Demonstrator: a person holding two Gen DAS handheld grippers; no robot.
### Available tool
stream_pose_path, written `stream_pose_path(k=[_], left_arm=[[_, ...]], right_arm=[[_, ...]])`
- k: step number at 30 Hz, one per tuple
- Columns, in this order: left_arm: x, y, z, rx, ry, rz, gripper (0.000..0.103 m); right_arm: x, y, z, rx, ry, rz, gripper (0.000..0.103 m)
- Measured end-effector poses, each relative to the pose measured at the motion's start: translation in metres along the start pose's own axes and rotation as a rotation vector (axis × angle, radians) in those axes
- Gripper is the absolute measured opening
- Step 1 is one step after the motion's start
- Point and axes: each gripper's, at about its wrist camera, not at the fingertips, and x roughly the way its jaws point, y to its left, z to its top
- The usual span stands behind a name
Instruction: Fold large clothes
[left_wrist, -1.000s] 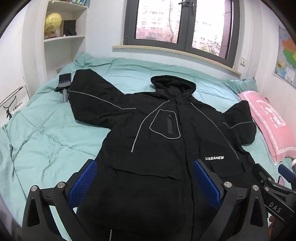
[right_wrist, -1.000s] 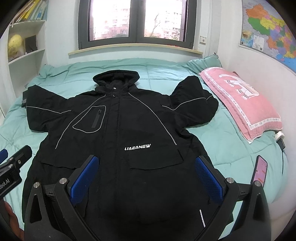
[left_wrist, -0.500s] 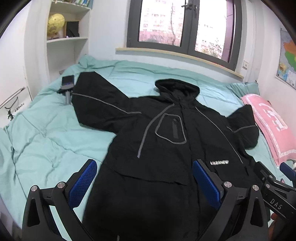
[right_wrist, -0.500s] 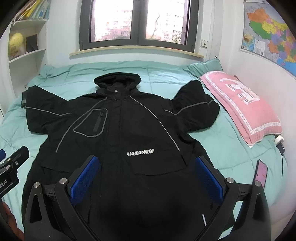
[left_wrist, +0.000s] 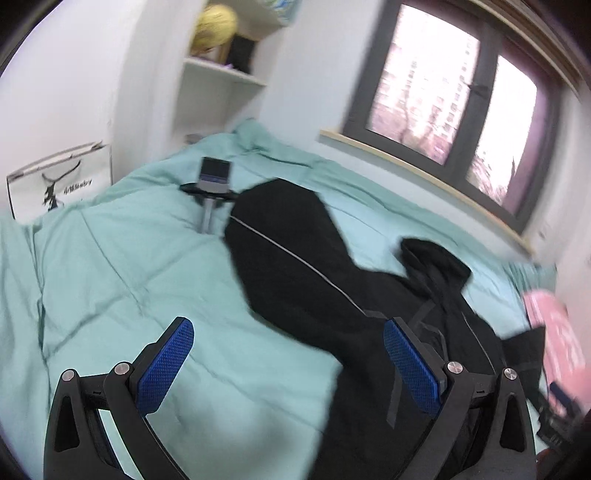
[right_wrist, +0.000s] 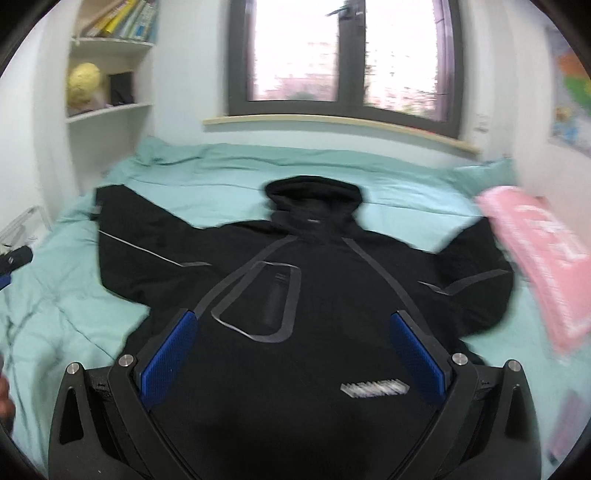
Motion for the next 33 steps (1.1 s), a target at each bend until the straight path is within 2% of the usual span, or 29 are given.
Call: stream_pose_path(k=[2, 4, 7, 10, 12, 14, 16, 18, 20, 22, 24, 25, 26, 27, 28, 29, 31, 33], left_arm=[[0.031, 0.029, 0.022, -0.037, 0.03, -0.042, 0.102], [0.069, 0.06, 0.041, -0.121, 0.073, -0.047, 0.102], [0.117, 0.097, 0.055, -0.239, 0.104, 0.001, 0.102], [0.166, 0.126, 0.064, -0.324, 0.126, -0.011, 0.102], [0.207, 0.144, 0.07, -0.403, 0.171, -0.068, 0.102], [0.236, 0.159, 0.071, -0.485, 0.178, -0.084, 0.102], [0.261, 0.169, 0.069, -0.543, 0.17, -0.089, 0.102], [0.289, 0.171, 0.066, -0.58, 0.19, -0.146, 0.102], [0.318, 0.167, 0.062, -0.608, 0.244, -0.224, 0.102], [0.331, 0.162, 0.061, -0.612, 0.25, -0.243, 0.102], [0.339, 0.155, 0.063, -0.614, 0.249, -0.302, 0.099], [0.338, 0.149, 0.065, -0.615, 0.233, -0.319, 0.093], [0.337, 0.142, 0.063, -0.604, 0.224, -0.34, 0.073], [0.336, 0.134, 0.064, -0.589, 0.23, -0.377, 0.046], [0.337, 0.12, 0.066, -0.548, 0.253, -0.401, 0.037], [0.333, 0.109, 0.067, -0.51, 0.255, -0.387, 0.036], [0.326, 0.094, 0.069, -0.459, 0.248, -0.357, 0.018], [0.311, 0.085, 0.071, -0.431, 0.201, -0.305, 0.014]], right_arm=[[0.041, 0.007, 0.0, -0.019, 0.013, 0.035, 0.103], [0.076, 0.013, -0.01, -0.043, -0.003, 0.043, 0.101], [0.114, 0.027, -0.038, -0.081, 0.009, 0.045, 0.1], [0.137, 0.038, -0.067, -0.106, 0.045, 0.031, 0.1], [0.144, 0.043, -0.073, -0.129, 0.052, 0.015, 0.1], [0.146, 0.044, -0.075, -0.136, 0.052, 0.021, 0.1], [0.149, 0.043, -0.078, -0.132, 0.056, 0.027, 0.1], [0.153, 0.041, -0.078, -0.124, 0.073, 0.041, 0.1], [0.158, 0.038, -0.078, -0.11, 0.095, 0.059, 0.1], [0.161, 0.036, -0.079, -0.096, 0.106, 0.074, 0.1], [0.16, 0.036, -0.08, -0.094, 0.106, 0.075, 0.1], [0.16, 0.037, -0.081, -0.099, 0.106, 0.071, 0.101], [0.159, 0.038, -0.082, -0.104, 0.107, 0.067, 0.101], [0.159, 0.039, -0.083, -0.108, 0.108, 0.064, 0.101], [0.159, 0.041, -0.084, -0.113, 0.11, 0.059, 0.101], [0.158, 0.041, -0.083, -0.117, 0.11, 0.055, 0.101], [0.157, 0.042, -0.084, -0.121, 0.109, 0.051, 0.101], [0.158, 0.042, -0.084, -0.121, 0.109, 0.051, 0.101]])
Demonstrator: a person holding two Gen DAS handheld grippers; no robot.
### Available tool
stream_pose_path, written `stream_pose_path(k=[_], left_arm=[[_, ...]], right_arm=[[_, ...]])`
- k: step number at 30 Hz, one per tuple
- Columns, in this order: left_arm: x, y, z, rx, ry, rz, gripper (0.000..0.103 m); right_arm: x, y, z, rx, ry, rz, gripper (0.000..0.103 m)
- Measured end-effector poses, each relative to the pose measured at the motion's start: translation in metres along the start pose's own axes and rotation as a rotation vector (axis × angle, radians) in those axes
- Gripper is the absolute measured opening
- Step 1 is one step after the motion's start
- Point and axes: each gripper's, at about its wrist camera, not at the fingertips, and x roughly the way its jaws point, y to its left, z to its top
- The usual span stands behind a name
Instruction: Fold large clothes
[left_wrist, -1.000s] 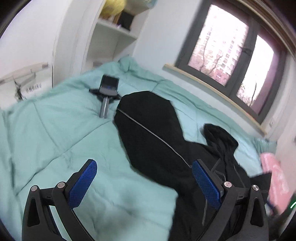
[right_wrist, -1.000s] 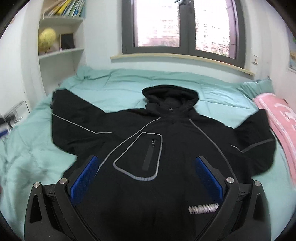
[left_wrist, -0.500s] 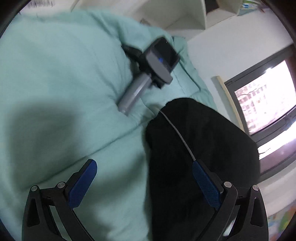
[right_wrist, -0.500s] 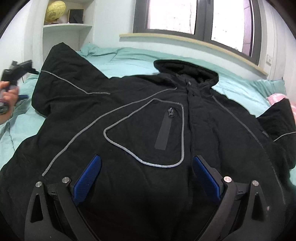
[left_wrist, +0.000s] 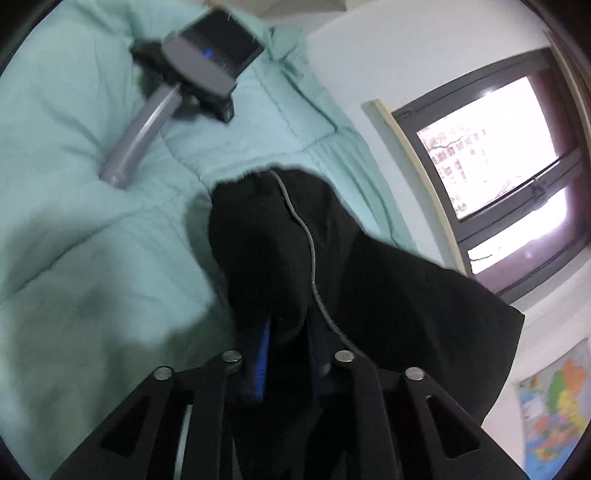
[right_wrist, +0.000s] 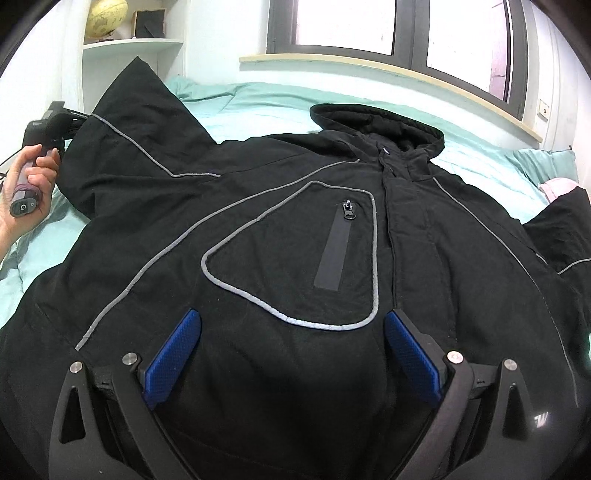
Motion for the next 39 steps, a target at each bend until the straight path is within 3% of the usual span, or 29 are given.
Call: stream_pose_path(k=[4, 5, 8, 11, 13, 16, 18, 19, 20, 23, 26, 30, 31, 32, 33, 34, 39], left_arm=[[-0.063, -0.025, -0.012, 0.102, -0.178, 0.102, 0.012], [-0.092, -0.037, -0.02, 0.162, -0.266, 0.152, 0.012], [-0.146, -0.051, -0.033, 0.275, -0.405, 0.273, 0.012], [-0.161, -0.043, -0.03, 0.309, -0.38, 0.441, 0.03], [-0.154, -0.008, -0.017, 0.227, -0.307, 0.558, 0.053], [-0.153, 0.051, -0.001, 0.054, -0.219, 0.55, 0.06], [-0.173, 0.093, 0.004, -0.123, -0.253, 0.367, 0.065], [-0.181, 0.107, 0.008, -0.187, -0.264, 0.298, 0.078], [-0.187, 0.12, 0.011, -0.242, -0.27, 0.259, 0.081], [-0.185, 0.132, 0.014, -0.283, -0.252, 0.228, 0.081], [-0.16, 0.122, 0.015, -0.222, -0.194, 0.21, 0.081], [-0.123, 0.098, 0.021, -0.087, -0.165, 0.305, 0.079], [-0.114, 0.097, 0.026, -0.072, -0.15, 0.342, 0.052], [-0.102, 0.093, 0.029, -0.044, -0.128, 0.402, 0.035], [-0.098, 0.092, 0.03, -0.028, -0.125, 0.408, 0.028], [-0.101, 0.085, 0.028, 0.001, -0.151, 0.42, 0.021], [-0.139, 0.001, -0.001, 0.28, -0.342, 0.44, 0.02]], right_arm=[[0.001, 0.001, 0.001, -0.003, 0.003, -0.002, 0.101], [0.001, 0.0, 0.001, -0.003, 0.004, -0.002, 0.101], [0.001, 0.0, 0.001, -0.003, 0.005, -0.001, 0.101], [0.002, 0.0, 0.002, -0.005, 0.006, -0.003, 0.101], [0.002, 0.0, 0.001, -0.006, 0.007, -0.005, 0.101], [0.002, 0.0, 0.001, -0.006, 0.007, -0.004, 0.101], [0.002, 0.0, 0.001, -0.007, 0.009, -0.004, 0.102], [0.003, 0.0, 0.001, -0.008, 0.01, -0.004, 0.102], [0.003, 0.0, 0.001, -0.008, 0.01, -0.004, 0.102], [0.003, 0.0, 0.001, -0.008, 0.011, -0.003, 0.102], [0.003, 0.0, 0.001, -0.008, 0.012, -0.002, 0.102], [0.003, 0.0, 0.001, -0.008, 0.012, -0.003, 0.102], [0.004, 0.0, 0.001, -0.008, 0.012, -0.003, 0.102], [0.004, 0.0, 0.001, -0.008, 0.013, -0.002, 0.102], [0.004, 0.0, 0.001, -0.008, 0.013, -0.002, 0.102], [0.004, 0.0, 0.001, -0.008, 0.013, -0.002, 0.102], [0.003, 0.0, 0.001, -0.006, 0.007, -0.006, 0.102]])
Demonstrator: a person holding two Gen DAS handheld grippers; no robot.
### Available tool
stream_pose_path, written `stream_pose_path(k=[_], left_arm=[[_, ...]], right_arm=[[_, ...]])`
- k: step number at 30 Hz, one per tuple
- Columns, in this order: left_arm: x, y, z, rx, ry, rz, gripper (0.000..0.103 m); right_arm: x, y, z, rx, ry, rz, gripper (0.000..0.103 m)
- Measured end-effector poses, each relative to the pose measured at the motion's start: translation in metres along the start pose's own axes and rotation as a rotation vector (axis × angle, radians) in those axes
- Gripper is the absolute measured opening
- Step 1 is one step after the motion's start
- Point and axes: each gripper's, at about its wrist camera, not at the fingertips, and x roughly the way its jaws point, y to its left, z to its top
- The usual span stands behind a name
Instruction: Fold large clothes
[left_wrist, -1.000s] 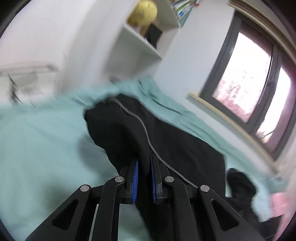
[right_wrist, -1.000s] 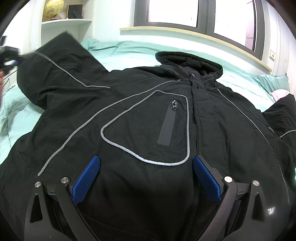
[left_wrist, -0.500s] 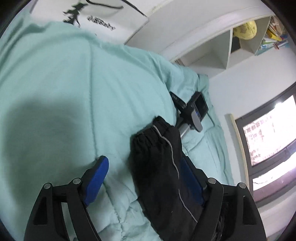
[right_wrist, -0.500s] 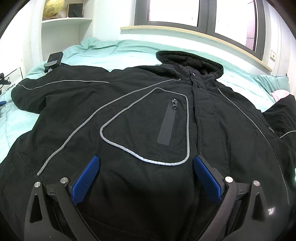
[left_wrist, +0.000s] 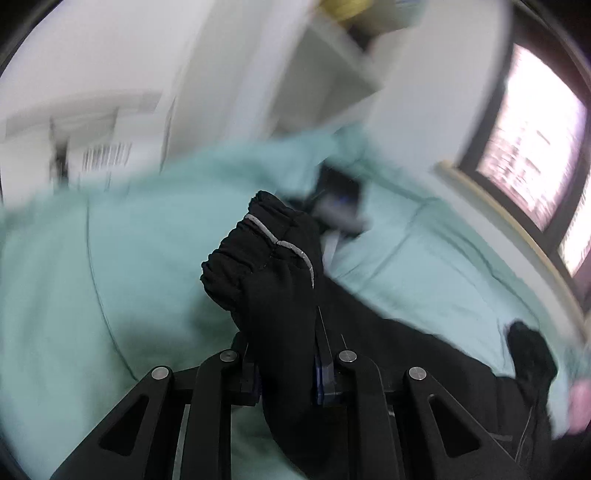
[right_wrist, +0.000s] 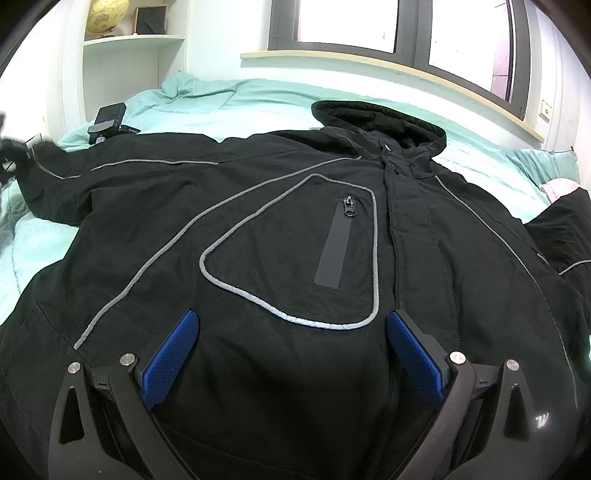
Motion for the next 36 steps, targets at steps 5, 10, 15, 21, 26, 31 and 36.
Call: stream_pose_path(k=[5, 10, 15, 21, 26, 31, 36], left_arm=[[-0.072, -0.107, -0.006, 0.238, -0.115, -0.154, 0.02], [-0.116, -0.21, -0.052, 0.4, -0.063, -0.336, 0.02], [-0.129, -0.288, -0.114, 0.495, 0.091, -0.462, 0.02], [-0.123, -0.355, -0.193, 0.596, 0.227, -0.439, 0.02], [-0.096, -0.386, -0.254, 0.682, 0.348, -0.374, 0.02], [-0.067, -0.385, -0.284, 0.641, 0.459, -0.388, 0.021], [-0.072, -0.373, -0.268, 0.572, 0.521, -0.474, 0.04]], right_arm=[[-0.011, -0.004, 0.001, 0.023, -0.023, -0.019, 0.102], [-0.051, -0.02, 0.016, 0.045, -0.032, -0.088, 0.102], [-0.097, -0.06, 0.018, 0.049, -0.008, -0.221, 0.102], [-0.125, -0.122, -0.001, 0.151, 0.027, -0.271, 0.102], [-0.114, -0.153, -0.022, 0.223, 0.103, -0.276, 0.102], [-0.087, -0.158, -0.038, 0.238, 0.208, -0.238, 0.102], [-0.072, -0.151, -0.04, 0.226, 0.283, -0.166, 0.099]])
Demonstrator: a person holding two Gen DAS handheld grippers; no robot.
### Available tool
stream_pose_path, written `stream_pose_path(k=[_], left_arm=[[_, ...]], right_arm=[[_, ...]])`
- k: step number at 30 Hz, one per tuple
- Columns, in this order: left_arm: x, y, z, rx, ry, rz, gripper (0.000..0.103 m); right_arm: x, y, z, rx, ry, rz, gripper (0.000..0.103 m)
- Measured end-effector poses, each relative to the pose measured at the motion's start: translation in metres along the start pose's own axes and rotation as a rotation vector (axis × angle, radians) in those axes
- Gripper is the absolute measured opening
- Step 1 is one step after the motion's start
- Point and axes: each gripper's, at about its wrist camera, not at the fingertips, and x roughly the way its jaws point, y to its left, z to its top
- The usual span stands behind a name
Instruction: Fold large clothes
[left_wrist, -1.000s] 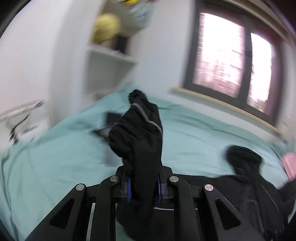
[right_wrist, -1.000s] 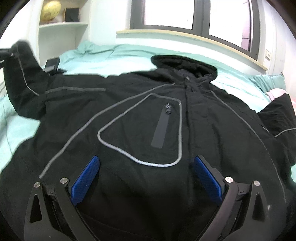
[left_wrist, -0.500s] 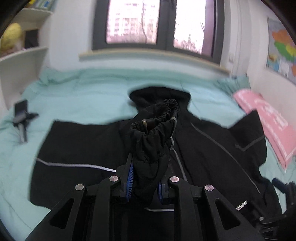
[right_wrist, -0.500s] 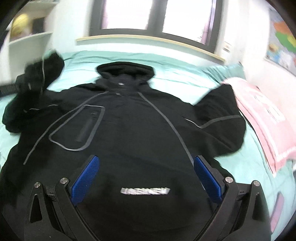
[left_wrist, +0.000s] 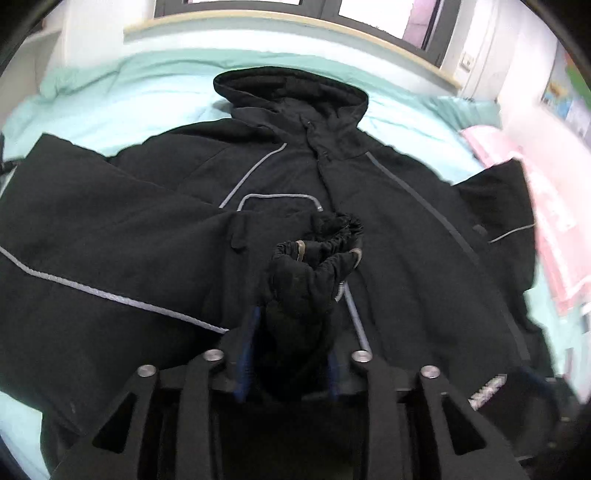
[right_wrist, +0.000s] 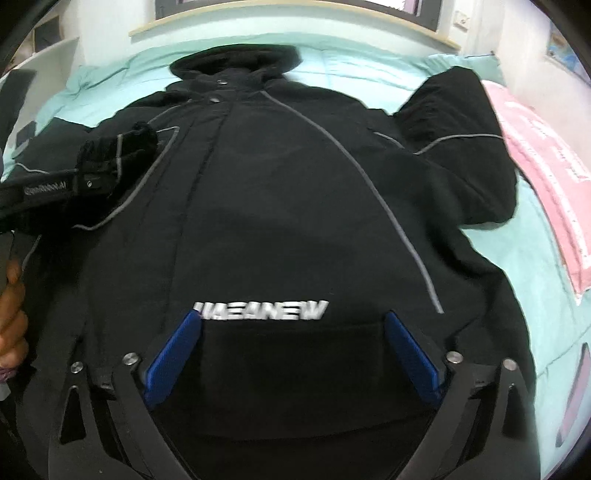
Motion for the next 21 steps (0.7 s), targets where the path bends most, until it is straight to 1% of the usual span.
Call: stream_pose_path(k=[1, 2, 3, 4, 5, 6, 7, 8, 9, 10, 11, 13, 14, 15, 17, 19, 21], left_arm=[[-0.008, 0.002, 0.001, -0.015, -0.001, -0.036, 0.05], [-0.021, 0.007, 0.002, -0.039, -0.011, -0.104, 0.056], [-0.032, 0.012, 0.003, -0.056, -0.022, -0.164, 0.068], [-0.044, 0.017, 0.004, -0.067, -0.029, -0.204, 0.074], [-0.057, 0.022, 0.004, -0.083, -0.048, -0.257, 0.074], [-0.069, 0.028, 0.004, -0.089, -0.074, -0.279, 0.074], [-0.077, 0.032, 0.003, -0.09, -0.089, -0.275, 0.074], [-0.089, 0.039, 0.002, -0.094, -0.116, -0.247, 0.074], [-0.093, 0.044, 0.003, -0.098, -0.13, -0.229, 0.074], [-0.1, 0.052, 0.0, -0.103, -0.149, -0.186, 0.074], [-0.107, 0.061, -0.002, -0.103, -0.167, -0.122, 0.074], [-0.114, 0.078, -0.006, -0.116, -0.192, -0.047, 0.074], [-0.118, 0.089, -0.008, -0.134, -0.195, -0.022, 0.074], [-0.119, 0.097, -0.009, -0.149, -0.196, -0.015, 0.074], [-0.123, 0.116, -0.012, -0.183, -0.196, 0.007, 0.074], [-0.125, 0.128, -0.014, -0.195, -0.183, 0.054, 0.074], [-0.123, 0.134, -0.015, -0.198, -0.172, 0.073, 0.074]], right_arm=[[-0.005, 0.003, 0.005, -0.006, -0.01, 0.015, 0.099], [-0.012, 0.007, 0.011, -0.015, -0.024, 0.026, 0.099], [-0.018, 0.011, 0.017, -0.025, -0.041, 0.037, 0.099], [-0.026, 0.017, 0.026, -0.036, -0.062, 0.061, 0.099], [-0.032, 0.023, 0.032, -0.039, -0.074, 0.087, 0.099], [-0.036, 0.027, 0.039, -0.037, -0.081, 0.117, 0.099], [-0.038, 0.031, 0.046, -0.032, -0.082, 0.152, 0.099], [-0.037, 0.037, 0.055, -0.019, -0.071, 0.206, 0.099], [-0.035, 0.042, 0.06, -0.011, -0.062, 0.234, 0.098], [-0.032, 0.048, 0.066, -0.006, -0.055, 0.252, 0.096], [-0.025, 0.058, 0.071, -0.005, -0.04, 0.275, 0.093], [-0.013, 0.072, 0.081, 0.01, -0.004, 0.324, 0.093], [-0.008, 0.079, 0.085, 0.027, 0.012, 0.356, 0.093], [-0.004, 0.083, 0.088, 0.041, 0.024, 0.371, 0.093], [0.008, 0.093, 0.094, 0.056, 0.04, 0.343, 0.092], [0.018, 0.103, 0.1, 0.066, 0.05, 0.329, 0.091], [0.031, 0.113, 0.105, 0.065, 0.078, 0.322, 0.088]])
